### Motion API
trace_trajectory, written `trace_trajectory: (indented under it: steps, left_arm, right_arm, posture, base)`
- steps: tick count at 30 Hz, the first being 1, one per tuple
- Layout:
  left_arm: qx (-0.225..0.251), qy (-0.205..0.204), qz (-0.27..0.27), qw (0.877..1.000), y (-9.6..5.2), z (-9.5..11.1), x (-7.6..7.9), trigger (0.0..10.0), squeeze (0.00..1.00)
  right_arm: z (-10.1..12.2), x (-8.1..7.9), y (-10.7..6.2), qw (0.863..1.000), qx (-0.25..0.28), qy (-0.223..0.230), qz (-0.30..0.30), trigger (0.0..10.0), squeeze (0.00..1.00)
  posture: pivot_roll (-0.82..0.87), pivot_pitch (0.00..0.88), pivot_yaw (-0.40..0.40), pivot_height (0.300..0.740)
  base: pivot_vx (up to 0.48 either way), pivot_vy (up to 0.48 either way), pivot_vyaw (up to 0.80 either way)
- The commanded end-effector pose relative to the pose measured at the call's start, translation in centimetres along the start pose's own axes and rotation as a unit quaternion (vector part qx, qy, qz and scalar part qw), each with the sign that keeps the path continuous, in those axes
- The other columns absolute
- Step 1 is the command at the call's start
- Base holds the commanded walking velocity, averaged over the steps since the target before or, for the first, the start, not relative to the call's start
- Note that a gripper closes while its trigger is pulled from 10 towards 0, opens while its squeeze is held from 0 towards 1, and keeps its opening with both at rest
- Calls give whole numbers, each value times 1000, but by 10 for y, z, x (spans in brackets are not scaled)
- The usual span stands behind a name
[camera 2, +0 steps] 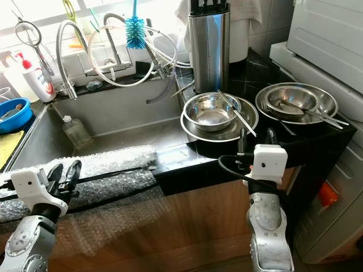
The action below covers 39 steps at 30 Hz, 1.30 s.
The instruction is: Kitchen organization
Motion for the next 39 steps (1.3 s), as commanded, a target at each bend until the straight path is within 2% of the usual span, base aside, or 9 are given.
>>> trace_trajectory:
  steps: [1, 5, 20, 25, 33, 34, 39]
  left_arm:
    - [4, 15, 1, 1000, 2, 2, 0, 10000, 0]
    - [3, 15, 1, 1000, 2, 2, 0, 10000, 0]
    - [2, 16, 3, 1000, 3, 2, 0, 10000, 0]
    - [2, 17, 5, 1000, 4, 2, 0, 10000, 0]
    - [4, 15, 8, 1000, 5, 2, 1, 10000, 0]
    - [4, 15, 9, 1000, 6, 2, 1, 10000, 0]
    - [4, 13, 10, 1000, 6, 1, 2, 10000, 0]
  right_arm:
    - [0, -3, 3, 1000, 1, 9, 1, 3451, 0]
    - [0, -3, 3, 1000, 0, 9, 2, 1961, 0]
    - [-1, -4, 4, 1000, 1, 10, 3, 1843, 0]
    - [1, -4, 6, 1000, 5, 10, 4, 1333, 0]
    - [5, -5, 9, 1000, 13, 12, 6, 1098, 0]
    - [5, -4, 10, 1000, 14, 11, 6, 0, 0]
    - [10, -5, 11, 1000, 23, 6, 11, 0, 0]
  posture:
    - [-109, 0, 174, 740]
    - [-109, 0, 174, 740]
    - [-108, 0, 171, 740]
    - [-110, 0, 168, 740]
    - [-108, 0, 165, 740]
    - [-110, 0, 163, 740]
    - [-111, 0, 163, 740]
  base:
    - [0, 0, 0]
    - [0, 0, 0]
    - [0, 0, 0]
    - [0, 0, 0]
    - [0, 0, 0]
    - [0, 0, 0]
    - [0, 0, 0]
Point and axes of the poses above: a point about 5 cm out from each wrist's last joint towards the gripper, its own y axis pointing out of the wrist towards the gripper, its own z axis along the axis of the wrist's last joint, x = y × z, the point moved 3 cm from there along y, pointing out of the wrist towards the gripper, and after that the axes turned 8 degrees about y, right-handed, at the moved point
